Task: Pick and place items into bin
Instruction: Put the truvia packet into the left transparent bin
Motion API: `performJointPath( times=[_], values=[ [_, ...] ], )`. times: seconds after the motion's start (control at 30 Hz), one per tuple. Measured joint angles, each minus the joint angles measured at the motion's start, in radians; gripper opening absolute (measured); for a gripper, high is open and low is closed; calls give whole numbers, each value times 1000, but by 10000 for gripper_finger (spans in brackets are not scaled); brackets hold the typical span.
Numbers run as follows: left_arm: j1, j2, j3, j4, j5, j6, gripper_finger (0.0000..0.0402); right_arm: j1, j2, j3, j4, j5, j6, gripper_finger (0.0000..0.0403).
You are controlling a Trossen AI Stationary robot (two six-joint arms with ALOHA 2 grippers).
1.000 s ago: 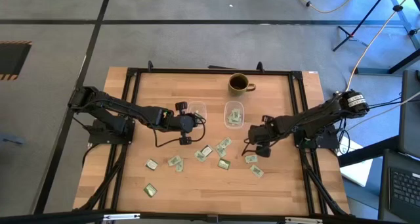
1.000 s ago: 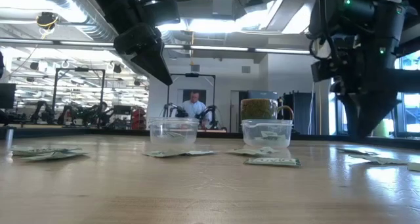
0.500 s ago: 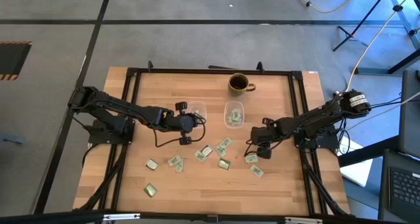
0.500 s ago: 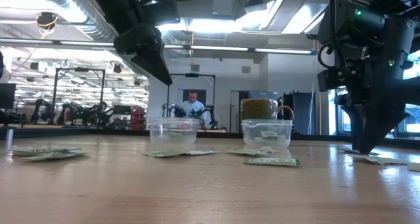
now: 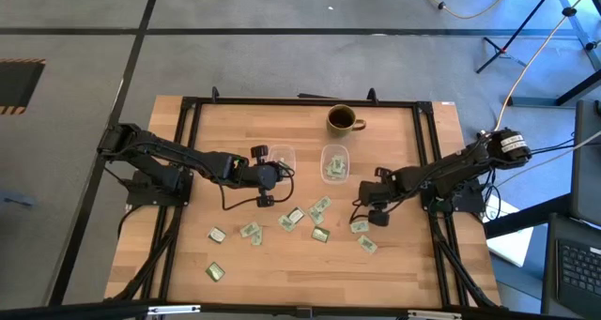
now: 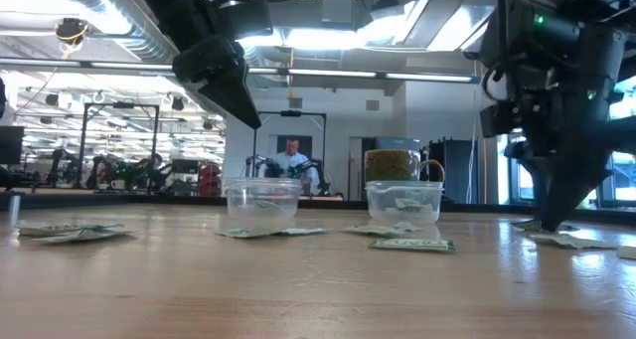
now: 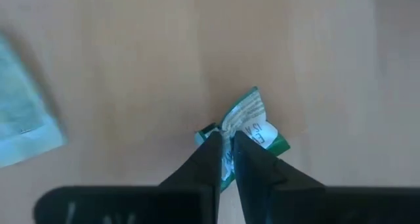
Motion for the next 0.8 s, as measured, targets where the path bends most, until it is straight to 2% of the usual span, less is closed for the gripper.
performJointPath(
  times=[0.27, 0.4, 0.5, 0.6, 0.8],
  values=[
    [0, 0, 0, 5, 0, 0, 36, 0, -80, 95, 11, -2, -130, 38],
    [0, 0, 0, 34, 0, 10, 35, 0, -118, 141, 82, 0, -239, 37],
    [0, 0, 0, 121, 6, 78, 38, 0, -136, 182, 190, 3, -353, 37],
    [0, 0, 0, 250, 84, 202, 48, 0, -143, 211, 302, -3, -456, 37],
    [2, 0, 0, 498, 211, 364, 85, 1, -141, 257, 433, -108, -578, 37]
  ],
)
